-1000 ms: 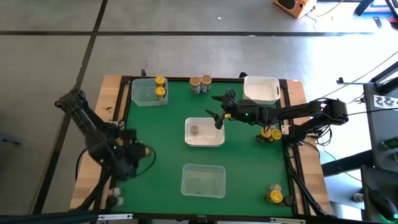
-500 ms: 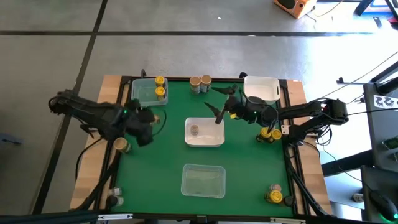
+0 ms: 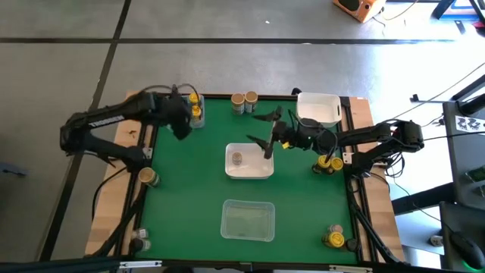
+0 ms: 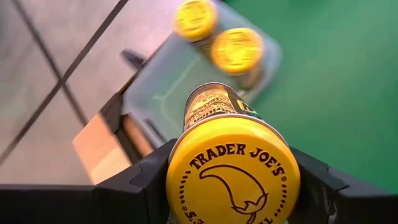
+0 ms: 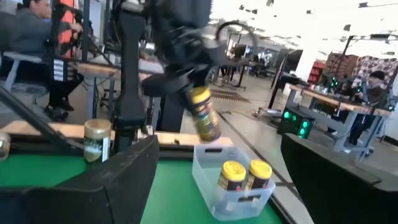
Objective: Sort spices by type
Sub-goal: Put the bottom left yellow seasoning bottle into the top transparent bin
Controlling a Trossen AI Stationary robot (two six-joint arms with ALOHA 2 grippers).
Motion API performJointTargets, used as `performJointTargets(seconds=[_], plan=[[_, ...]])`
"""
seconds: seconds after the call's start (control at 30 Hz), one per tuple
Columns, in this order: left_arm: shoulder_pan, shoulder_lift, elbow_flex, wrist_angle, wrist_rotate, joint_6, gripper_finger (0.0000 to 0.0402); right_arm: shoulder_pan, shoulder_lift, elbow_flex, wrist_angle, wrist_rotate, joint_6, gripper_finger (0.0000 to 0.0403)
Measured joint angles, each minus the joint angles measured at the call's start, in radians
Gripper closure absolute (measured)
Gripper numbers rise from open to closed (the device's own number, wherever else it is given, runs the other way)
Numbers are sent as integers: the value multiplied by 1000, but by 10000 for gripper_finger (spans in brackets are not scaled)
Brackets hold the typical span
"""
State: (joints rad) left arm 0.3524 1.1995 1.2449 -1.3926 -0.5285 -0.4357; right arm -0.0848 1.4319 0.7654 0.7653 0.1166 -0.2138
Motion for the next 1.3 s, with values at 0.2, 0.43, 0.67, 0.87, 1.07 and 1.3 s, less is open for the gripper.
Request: performJointTargets(seconds=[0.2, 0.43, 0.67, 0.87, 1.07, 1.3], plan=[[264, 28, 0, 159, 85, 171, 177, 0, 0, 0, -73, 4, 0, 66], [440, 151, 0, 234, 161, 215, 177, 0, 0, 0, -86, 5, -1, 66], [506, 272, 0, 238, 164, 220, 178, -1, 1, 0, -46, 54, -2, 66], [554, 344, -1, 288, 176, 222, 178, -1, 1, 0, -41, 129, -3, 66], [601, 402, -1, 315, 204, 206, 178, -1, 1, 0, -48, 135, -2, 66], [640, 435, -40, 354, 205, 214, 178, -1, 1, 0, -60, 135, -2, 66]])
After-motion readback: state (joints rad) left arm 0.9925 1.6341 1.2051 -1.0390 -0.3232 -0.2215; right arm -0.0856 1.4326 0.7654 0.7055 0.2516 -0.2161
